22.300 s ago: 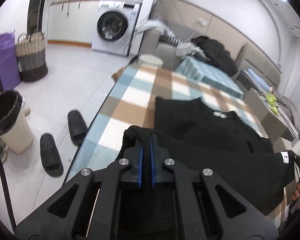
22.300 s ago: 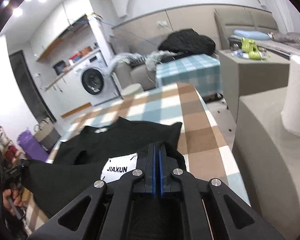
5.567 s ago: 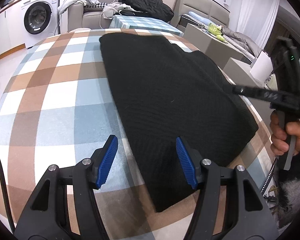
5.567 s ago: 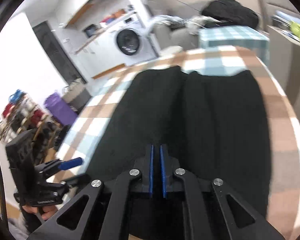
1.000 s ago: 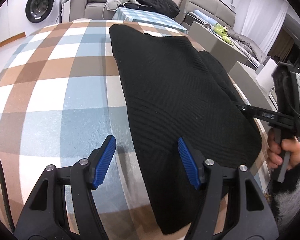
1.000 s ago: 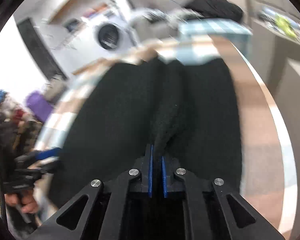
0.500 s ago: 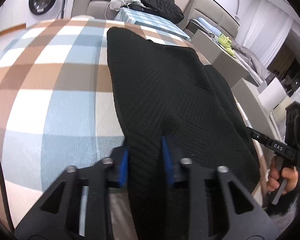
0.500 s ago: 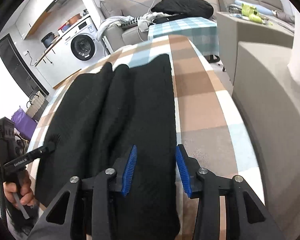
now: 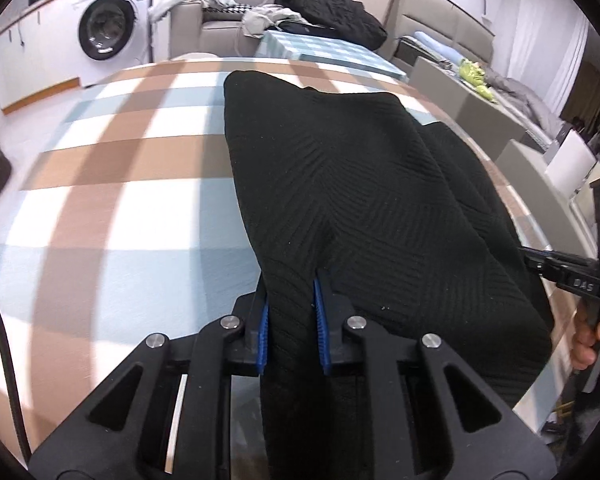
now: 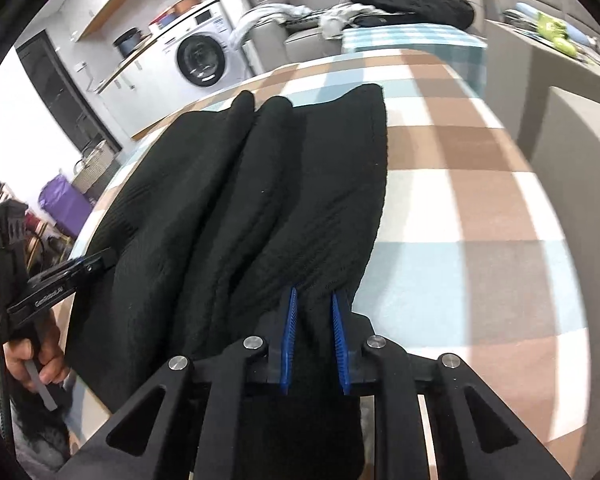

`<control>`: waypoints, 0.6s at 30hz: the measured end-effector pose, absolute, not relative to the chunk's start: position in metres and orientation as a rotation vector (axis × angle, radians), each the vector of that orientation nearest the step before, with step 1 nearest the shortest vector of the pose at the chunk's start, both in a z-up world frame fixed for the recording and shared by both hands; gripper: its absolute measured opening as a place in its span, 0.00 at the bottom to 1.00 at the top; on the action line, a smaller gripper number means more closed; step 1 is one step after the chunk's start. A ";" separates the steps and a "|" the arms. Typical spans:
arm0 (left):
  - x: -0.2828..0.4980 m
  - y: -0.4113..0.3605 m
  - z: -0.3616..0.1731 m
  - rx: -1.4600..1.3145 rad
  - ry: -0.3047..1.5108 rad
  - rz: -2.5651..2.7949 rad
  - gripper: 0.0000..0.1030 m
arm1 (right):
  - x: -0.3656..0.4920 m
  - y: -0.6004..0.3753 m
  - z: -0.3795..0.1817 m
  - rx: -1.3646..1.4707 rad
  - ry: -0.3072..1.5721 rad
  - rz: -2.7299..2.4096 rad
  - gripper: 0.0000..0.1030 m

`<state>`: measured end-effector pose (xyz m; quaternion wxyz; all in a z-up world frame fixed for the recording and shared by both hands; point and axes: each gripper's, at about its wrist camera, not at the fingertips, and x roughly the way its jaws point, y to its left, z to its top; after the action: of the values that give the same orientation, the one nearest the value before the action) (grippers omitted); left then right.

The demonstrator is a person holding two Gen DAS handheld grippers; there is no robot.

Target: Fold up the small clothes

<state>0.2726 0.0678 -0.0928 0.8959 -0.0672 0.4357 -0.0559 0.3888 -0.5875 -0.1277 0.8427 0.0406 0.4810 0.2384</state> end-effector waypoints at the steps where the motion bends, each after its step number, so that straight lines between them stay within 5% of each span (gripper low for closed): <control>1: 0.268 0.073 -0.092 -0.138 0.904 -0.108 0.15 | 0.387 -0.583 -0.128 0.086 1.015 0.513 0.17; 5: 0.257 0.087 -0.092 -0.155 0.902 -0.101 0.19 | 0.386 -0.574 -0.130 0.080 1.020 0.521 0.19; 7: 0.252 0.091 -0.090 -0.169 0.893 -0.092 0.30 | 0.391 -0.575 -0.125 0.070 1.025 0.511 0.21; 10: 0.248 0.095 -0.084 -0.160 0.887 -0.038 0.54 | 0.397 -0.584 -0.105 0.102 0.998 0.461 0.36; 18: 0.239 0.090 -0.064 -0.180 0.824 -0.060 0.71 | 0.425 -0.550 -0.092 0.165 0.970 0.592 0.56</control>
<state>0.2395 0.0903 -0.0637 0.9121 -0.0872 0.3996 -0.0292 0.4250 -0.5496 -0.0922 0.8396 0.0781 0.4590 0.2800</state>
